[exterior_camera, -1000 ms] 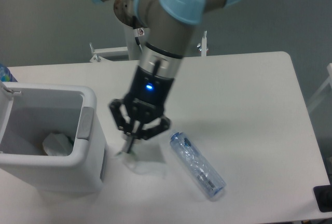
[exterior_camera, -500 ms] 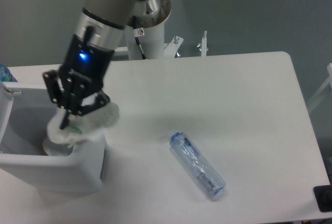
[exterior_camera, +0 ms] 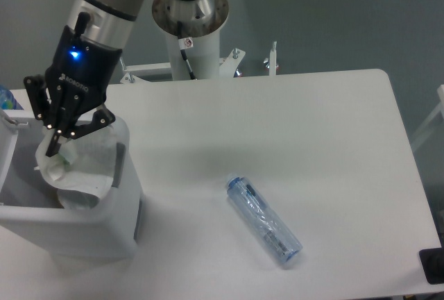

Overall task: Place the trash in the trash can
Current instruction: 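Open the gripper to drop the bag into the bin, then move the gripper back over the clear water bottle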

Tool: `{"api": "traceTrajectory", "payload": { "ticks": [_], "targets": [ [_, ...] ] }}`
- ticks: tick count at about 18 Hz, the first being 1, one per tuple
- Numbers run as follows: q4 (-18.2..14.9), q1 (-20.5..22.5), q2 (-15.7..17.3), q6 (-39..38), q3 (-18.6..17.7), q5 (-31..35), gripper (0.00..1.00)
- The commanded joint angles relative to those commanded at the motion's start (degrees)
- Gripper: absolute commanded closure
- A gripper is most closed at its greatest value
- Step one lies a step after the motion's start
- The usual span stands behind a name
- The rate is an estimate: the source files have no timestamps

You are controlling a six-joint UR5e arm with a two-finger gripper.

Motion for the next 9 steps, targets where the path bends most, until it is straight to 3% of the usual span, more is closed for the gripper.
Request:
{"api": "traceTrajectory", "payload": {
  "ticks": [9],
  "targets": [
    [-0.1, 1.4, 0.3, -2.5, 1.4, 1.5, 0.00]
  ]
}}
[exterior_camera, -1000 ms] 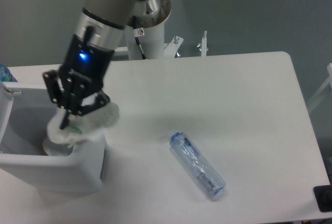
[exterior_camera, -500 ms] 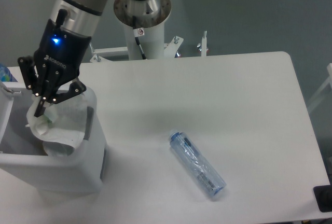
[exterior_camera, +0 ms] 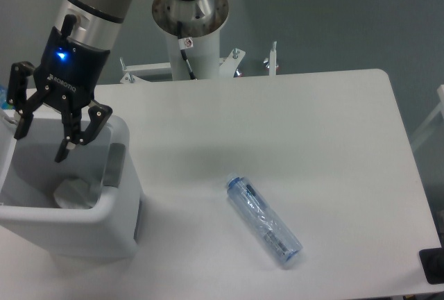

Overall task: Place the trash in the trash can
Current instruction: 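Move the gripper back over the clear water bottle, then lower the gripper around the bottle's middle and close on it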

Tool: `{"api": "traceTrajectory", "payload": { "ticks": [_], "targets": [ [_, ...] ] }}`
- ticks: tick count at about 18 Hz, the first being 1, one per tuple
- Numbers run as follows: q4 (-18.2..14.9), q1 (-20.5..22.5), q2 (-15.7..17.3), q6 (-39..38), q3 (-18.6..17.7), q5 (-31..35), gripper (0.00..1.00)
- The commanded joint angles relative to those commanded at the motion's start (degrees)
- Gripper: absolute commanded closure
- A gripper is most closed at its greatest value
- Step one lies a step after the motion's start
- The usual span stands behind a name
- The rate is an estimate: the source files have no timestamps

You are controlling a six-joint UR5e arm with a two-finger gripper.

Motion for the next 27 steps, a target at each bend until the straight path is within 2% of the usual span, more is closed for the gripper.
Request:
{"api": "traceTrajectory", "payload": {
  "ticks": [5, 8, 9, 13, 16, 18, 21, 27],
  "targets": [
    [0.0, 10.0, -2.8, 0.2, 0.3, 0.1, 0.00],
    [-0.3, 14.4, -6.1, 0.0, 1.7, 0.3, 0.00],
    [-1.3, 15.5, -7.6, 0.0, 2.1, 0.4, 0.00],
    [-7.2, 17.6, -13.4, 0.8, 5.6, 5.8, 0.00],
    [-15.4, 17.6, -19.4, 0.8, 11.6, 9.3, 0.00],
    [-19.1, 17.6, -22.0, 0.8, 14.7, 11.7, 0.00],
    [-19.5, 17.7, -24.2, 0.8, 15.5, 12.7, 0.00],
    [-19.9, 17.7, -28.2, -0.9, 17.9, 18.8, 0.00]
  ]
}}
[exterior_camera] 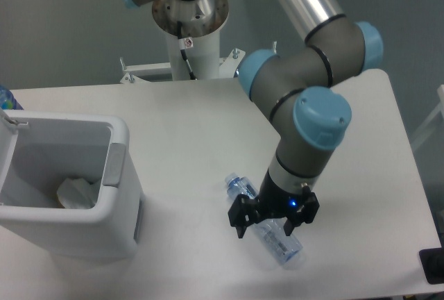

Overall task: Place the trash in the trash can
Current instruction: 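Lower the gripper around the bottle's middle and close on it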

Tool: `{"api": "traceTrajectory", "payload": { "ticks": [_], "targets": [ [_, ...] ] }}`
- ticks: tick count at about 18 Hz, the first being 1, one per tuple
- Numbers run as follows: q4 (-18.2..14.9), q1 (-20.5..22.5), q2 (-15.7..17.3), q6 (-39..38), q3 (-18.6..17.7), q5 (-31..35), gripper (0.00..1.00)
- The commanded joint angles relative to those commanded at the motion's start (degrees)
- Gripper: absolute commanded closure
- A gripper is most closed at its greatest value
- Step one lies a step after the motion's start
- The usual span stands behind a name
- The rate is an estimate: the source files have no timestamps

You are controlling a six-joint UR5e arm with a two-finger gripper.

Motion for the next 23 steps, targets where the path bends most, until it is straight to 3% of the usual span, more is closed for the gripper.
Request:
{"api": "traceTrajectory", "payload": {
  "ticks": [6, 15, 23],
  "targets": [
    [-2.5, 0.0, -2.3, 0.5, 0.4, 2.4, 0.00],
    [-2.2, 0.8, -6.2, -0.3, 0.7, 10.5, 0.00],
    [-2.0, 0.5, -8.3, -4.7, 0.8, 11.0, 0.00]
  ]
}}
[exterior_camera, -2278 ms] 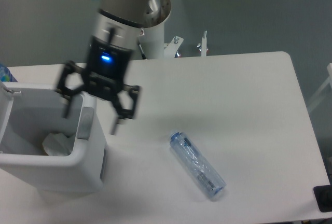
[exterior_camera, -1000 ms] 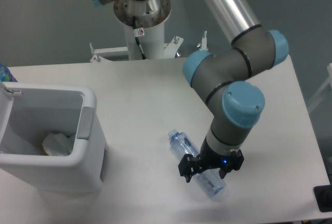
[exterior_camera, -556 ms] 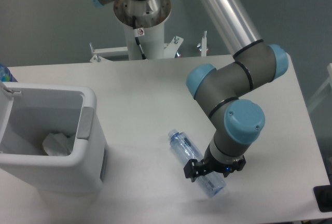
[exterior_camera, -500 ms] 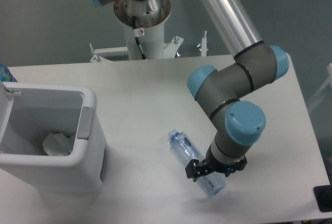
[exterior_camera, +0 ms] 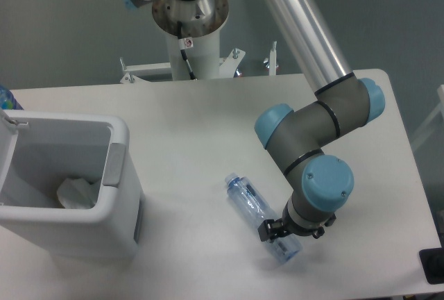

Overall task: Place the trash in the trash can
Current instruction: 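Lower the gripper around the bottle's middle and close on it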

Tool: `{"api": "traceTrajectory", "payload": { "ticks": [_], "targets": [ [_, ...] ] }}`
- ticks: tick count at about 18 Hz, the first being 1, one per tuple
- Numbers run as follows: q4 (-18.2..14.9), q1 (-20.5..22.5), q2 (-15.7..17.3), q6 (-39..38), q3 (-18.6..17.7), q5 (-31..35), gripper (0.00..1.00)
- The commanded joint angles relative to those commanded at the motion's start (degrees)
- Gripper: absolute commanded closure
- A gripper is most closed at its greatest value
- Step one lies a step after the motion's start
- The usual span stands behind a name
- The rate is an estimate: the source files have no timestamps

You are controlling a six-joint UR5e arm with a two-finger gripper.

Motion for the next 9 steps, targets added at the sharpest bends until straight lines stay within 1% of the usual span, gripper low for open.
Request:
{"api": "traceTrajectory", "payload": {
  "ticks": [9],
  "targets": [
    [0.2, -0.8, -1.4, -2.0, -0.2, -0.4, 0.00]
  ]
}}
